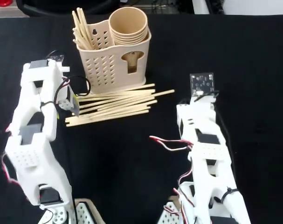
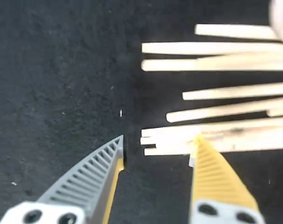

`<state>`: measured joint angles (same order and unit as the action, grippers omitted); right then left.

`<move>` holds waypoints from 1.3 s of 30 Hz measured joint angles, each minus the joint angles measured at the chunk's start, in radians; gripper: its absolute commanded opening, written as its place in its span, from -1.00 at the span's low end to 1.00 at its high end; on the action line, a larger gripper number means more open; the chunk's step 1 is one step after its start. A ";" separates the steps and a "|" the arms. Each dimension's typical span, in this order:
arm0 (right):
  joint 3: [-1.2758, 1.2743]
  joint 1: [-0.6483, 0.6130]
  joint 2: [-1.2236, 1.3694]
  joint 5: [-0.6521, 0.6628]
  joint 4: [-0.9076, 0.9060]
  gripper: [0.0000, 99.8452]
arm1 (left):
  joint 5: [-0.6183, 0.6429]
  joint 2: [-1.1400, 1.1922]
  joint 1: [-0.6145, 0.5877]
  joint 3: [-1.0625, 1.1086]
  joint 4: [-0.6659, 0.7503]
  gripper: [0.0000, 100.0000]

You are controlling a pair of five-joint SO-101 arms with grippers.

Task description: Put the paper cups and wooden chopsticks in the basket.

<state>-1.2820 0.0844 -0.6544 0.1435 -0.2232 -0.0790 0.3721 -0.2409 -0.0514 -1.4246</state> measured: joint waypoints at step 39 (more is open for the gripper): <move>0.000 0.000 0.000 0.000 0.000 -0.97 | -0.858 -0.293 0.238 0.623 0.629 -0.76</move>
<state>-1.2820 0.0844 -0.6544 0.1435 -0.2232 -0.9367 0.0790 -0.0031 0.5715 -0.7956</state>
